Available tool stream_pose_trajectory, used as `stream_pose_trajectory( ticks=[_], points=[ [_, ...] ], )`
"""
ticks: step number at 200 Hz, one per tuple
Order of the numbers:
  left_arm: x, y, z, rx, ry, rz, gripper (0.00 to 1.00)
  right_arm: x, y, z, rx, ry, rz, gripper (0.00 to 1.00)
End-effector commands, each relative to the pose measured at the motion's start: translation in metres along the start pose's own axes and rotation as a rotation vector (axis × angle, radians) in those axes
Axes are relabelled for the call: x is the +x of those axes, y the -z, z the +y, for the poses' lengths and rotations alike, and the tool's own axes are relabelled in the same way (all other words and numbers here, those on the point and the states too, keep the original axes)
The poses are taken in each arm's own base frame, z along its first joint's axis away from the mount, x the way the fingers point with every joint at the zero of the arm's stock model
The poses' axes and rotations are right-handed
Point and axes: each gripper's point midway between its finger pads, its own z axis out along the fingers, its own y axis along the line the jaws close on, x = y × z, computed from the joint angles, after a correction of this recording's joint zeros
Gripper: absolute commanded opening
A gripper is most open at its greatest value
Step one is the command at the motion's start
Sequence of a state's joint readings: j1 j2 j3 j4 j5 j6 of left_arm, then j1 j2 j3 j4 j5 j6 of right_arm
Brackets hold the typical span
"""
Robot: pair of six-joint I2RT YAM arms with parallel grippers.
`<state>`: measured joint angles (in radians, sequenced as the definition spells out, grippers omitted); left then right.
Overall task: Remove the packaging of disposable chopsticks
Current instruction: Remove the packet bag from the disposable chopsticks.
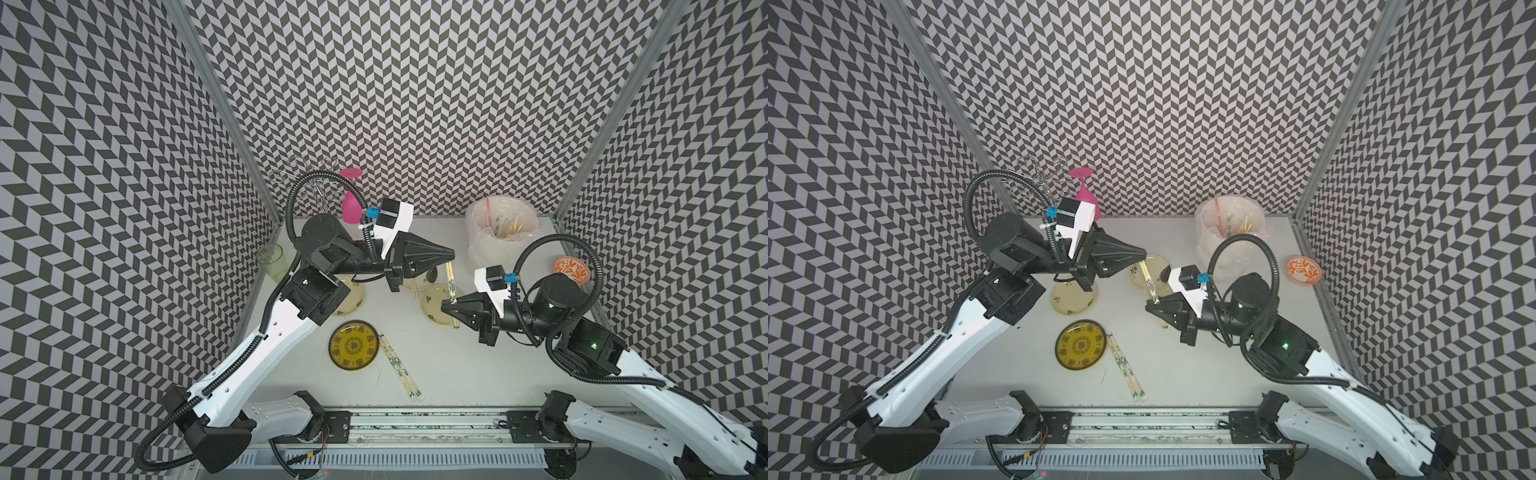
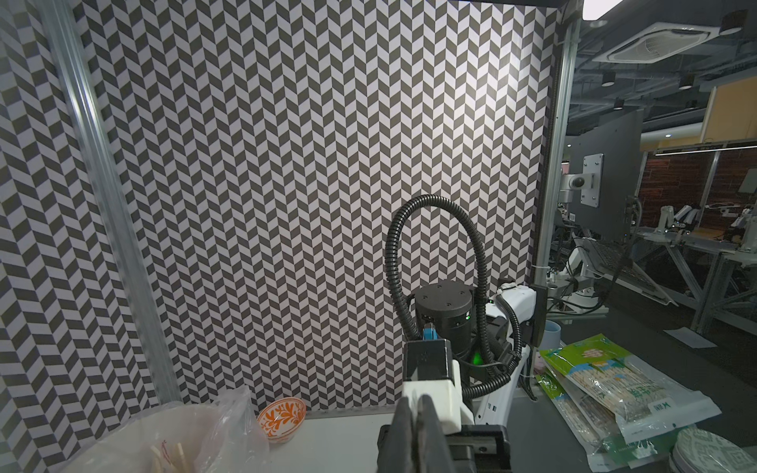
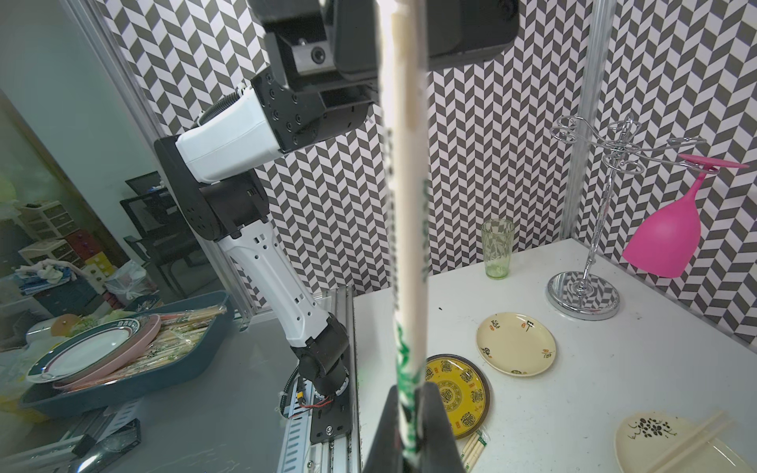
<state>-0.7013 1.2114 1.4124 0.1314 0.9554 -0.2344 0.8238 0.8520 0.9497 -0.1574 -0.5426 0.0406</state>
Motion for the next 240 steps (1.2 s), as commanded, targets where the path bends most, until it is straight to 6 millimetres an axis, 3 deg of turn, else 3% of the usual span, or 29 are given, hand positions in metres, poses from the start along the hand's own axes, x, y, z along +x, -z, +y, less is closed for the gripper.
stream_pose_trajectory(
  ticks=[1, 39, 85, 131, 196, 240],
  points=[
    [-0.014, 0.004, -0.003, -0.03, -0.063, -0.014, 0.0, -0.011, 0.002, 0.003, -0.003, 0.013, -0.021, 0.0],
    [0.008, 0.008, 0.027, -0.189, -0.056, 0.031, 0.0, -0.022, 0.006, 0.011, -0.033, -0.008, -0.042, 0.0],
    [0.028, 0.014, 0.049, -0.313, -0.085, 0.066, 0.0, -0.033, 0.009, 0.018, -0.065, -0.033, -0.07, 0.0],
    [0.063, 0.016, 0.071, -0.436, -0.11, 0.149, 0.0, -0.039, 0.008, 0.027, -0.127, -0.093, -0.093, 0.0],
    [0.102, 0.012, 0.072, -0.484, -0.236, 0.254, 0.0, -0.054, 0.01, 0.035, -0.189, -0.184, -0.151, 0.0],
    [0.124, 0.003, 0.063, -0.554, -0.281, 0.324, 0.0, -0.074, 0.009, 0.003, -0.012, -0.343, -0.211, 0.0]
  ],
)
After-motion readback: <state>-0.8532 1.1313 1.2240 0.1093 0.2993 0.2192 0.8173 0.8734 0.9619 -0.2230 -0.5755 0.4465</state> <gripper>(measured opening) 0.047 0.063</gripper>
